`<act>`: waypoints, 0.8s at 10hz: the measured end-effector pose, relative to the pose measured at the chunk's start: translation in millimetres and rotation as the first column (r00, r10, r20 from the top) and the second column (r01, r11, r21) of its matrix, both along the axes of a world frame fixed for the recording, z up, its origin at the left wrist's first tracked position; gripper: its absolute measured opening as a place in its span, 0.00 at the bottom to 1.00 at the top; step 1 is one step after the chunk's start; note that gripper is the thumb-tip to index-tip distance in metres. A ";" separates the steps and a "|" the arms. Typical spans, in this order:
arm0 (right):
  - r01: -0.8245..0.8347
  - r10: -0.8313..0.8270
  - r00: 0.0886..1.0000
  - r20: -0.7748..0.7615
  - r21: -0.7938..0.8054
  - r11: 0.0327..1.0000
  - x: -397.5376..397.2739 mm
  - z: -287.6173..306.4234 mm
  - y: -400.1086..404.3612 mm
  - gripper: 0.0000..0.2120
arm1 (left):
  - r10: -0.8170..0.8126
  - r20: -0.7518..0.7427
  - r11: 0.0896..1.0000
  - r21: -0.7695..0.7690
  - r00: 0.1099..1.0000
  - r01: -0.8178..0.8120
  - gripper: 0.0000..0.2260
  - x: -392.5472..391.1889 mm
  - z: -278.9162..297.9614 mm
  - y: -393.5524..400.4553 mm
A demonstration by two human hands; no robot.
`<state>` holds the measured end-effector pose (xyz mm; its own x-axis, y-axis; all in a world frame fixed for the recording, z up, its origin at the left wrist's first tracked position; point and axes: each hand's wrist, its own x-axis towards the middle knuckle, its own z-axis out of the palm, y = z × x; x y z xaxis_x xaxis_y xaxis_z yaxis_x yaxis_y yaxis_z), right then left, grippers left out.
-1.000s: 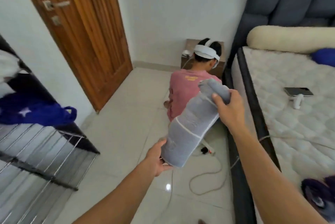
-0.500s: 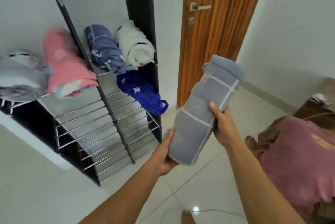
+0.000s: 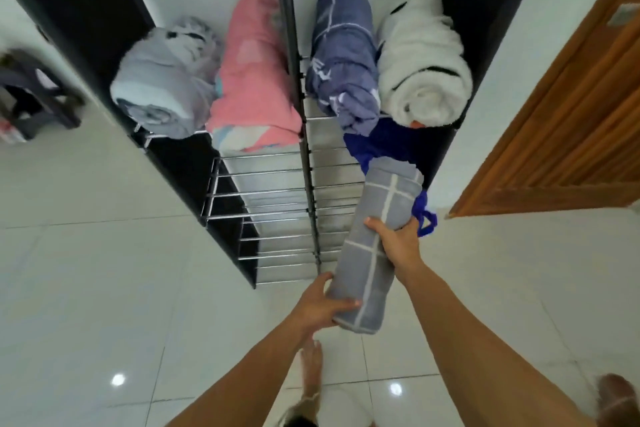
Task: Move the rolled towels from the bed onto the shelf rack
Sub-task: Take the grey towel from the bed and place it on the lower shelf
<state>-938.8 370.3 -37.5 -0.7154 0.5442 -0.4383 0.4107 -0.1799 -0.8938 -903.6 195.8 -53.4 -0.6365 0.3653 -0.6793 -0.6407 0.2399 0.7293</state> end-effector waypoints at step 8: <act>-0.720 0.515 0.681 0.520 0.349 0.600 -217.9 -27.2 10.9 0.08 | -0.137 -0.274 0.963 -0.260 0.952 0.063 0.35 -214.6 -53.6 44.7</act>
